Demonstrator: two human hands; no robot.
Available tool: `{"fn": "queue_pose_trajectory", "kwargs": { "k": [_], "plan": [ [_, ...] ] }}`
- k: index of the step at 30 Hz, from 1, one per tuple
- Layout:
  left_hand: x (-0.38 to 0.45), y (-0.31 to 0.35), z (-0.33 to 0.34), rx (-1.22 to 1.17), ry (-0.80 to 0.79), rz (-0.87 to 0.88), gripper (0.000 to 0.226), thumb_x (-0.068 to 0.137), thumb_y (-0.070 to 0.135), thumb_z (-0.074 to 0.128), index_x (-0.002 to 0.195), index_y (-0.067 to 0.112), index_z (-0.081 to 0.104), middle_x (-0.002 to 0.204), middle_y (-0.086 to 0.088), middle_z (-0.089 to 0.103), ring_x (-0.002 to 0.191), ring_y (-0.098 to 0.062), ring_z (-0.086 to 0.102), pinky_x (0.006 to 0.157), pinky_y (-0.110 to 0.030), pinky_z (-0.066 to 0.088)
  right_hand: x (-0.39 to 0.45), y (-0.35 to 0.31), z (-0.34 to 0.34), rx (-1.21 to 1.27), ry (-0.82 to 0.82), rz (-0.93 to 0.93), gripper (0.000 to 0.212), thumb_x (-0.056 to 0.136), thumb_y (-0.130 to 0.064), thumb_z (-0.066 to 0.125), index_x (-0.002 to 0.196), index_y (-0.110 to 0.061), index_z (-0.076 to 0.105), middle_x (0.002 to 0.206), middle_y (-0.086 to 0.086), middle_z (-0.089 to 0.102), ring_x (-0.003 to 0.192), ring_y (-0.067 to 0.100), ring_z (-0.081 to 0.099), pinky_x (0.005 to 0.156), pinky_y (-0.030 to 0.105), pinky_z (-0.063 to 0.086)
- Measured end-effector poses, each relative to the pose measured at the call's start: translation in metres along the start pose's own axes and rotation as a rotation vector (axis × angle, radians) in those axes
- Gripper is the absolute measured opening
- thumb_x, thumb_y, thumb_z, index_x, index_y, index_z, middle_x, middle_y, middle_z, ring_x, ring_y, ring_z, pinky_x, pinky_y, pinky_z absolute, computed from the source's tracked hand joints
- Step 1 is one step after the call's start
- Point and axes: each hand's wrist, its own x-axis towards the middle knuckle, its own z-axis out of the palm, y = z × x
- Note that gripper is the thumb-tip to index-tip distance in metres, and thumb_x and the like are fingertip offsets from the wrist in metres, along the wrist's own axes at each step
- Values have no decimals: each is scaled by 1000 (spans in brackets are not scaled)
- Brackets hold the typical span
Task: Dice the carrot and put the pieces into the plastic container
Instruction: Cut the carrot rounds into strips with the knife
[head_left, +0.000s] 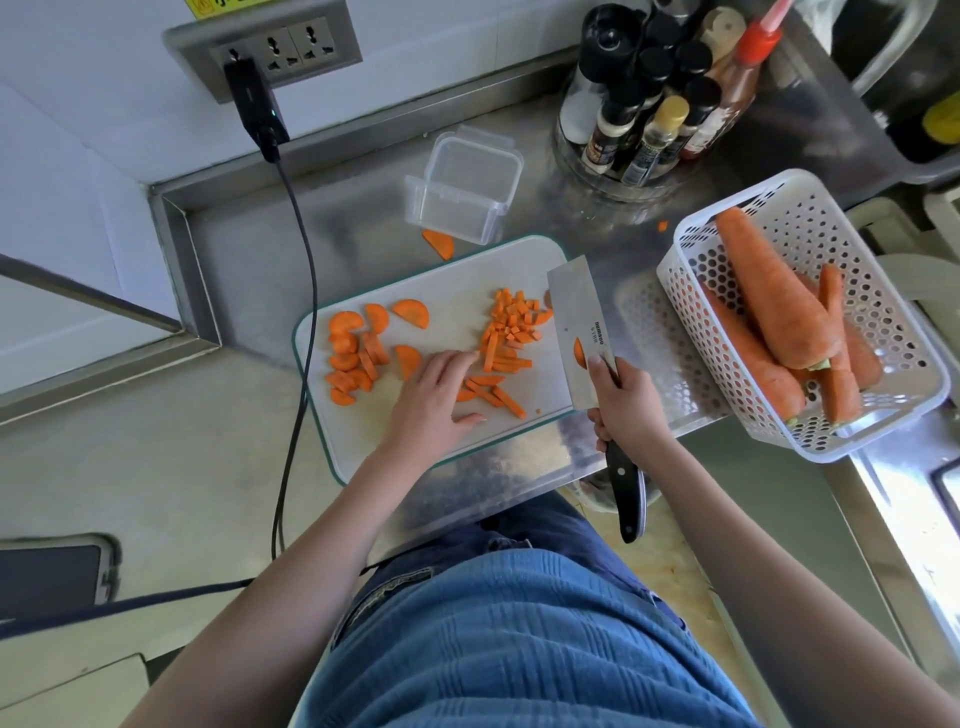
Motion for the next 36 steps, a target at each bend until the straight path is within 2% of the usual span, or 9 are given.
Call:
{"fn": "queue_pose_trajectory", "kwargs": {
  "k": [6,10,14,18,22,25,28,31,36],
  "plan": [
    [-16,-11,2,-120,-11,-119,48,80,9,72,126,7,57,118,-6,53,110,-19,51,96,-23,39,-9,14,2,-239,-26,-136,31,100,-35,40,87,-10,53,67,5,53,60,26,57,49,27,41],
    [-10,-5,3,-173,-18,-100,27,79,-4,68,105,5,69,103,-6,61,92,-19,60,84,-31,51,-15,22,10,-257,-42,-160,28,101,-34,40,84,-14,52,70,6,56,55,18,51,49,27,37],
    [-12,0,3,-158,-55,-54,38,77,2,72,112,12,64,93,-5,63,82,-18,61,74,-37,54,-17,25,11,-197,-31,-139,27,100,-35,40,80,-20,50,75,9,60,59,25,56,49,32,42],
    [-2,6,5,-43,-35,111,50,70,4,78,116,9,60,99,-9,63,87,-24,61,66,-42,56,-21,27,8,-193,-41,-131,25,101,-34,41,86,-18,53,76,4,59,70,30,61,55,36,49],
    [10,1,17,198,-17,509,48,72,0,72,118,10,64,121,-9,60,116,-24,43,91,-39,47,-23,29,5,-199,-32,-110,24,100,-34,42,89,-17,54,76,5,59,72,31,62,60,47,53],
    [12,-8,24,259,-14,657,35,82,1,55,116,6,65,115,-7,65,115,-23,43,99,-35,35,-25,30,4,-198,-14,-107,24,100,-34,42,83,-20,52,79,7,61,71,33,63,56,47,52],
    [7,-6,24,265,41,578,25,79,11,60,102,4,67,99,-8,66,104,-23,48,95,-35,36,-25,31,3,-193,-1,-119,22,100,-33,42,81,-27,50,75,3,59,69,31,63,57,47,52],
    [-4,-7,20,204,66,374,28,68,13,69,95,4,65,95,-8,63,100,-24,49,92,-37,42,-25,31,2,-210,2,-130,24,100,-33,41,78,-28,47,74,3,58,61,29,59,54,43,50],
    [-12,-8,14,62,53,116,46,73,13,70,116,0,56,116,-12,55,111,-28,50,98,-36,44,-22,31,3,-207,8,-117,23,101,-33,40,87,-19,52,76,3,59,71,29,63,53,37,47]
  ]
}}
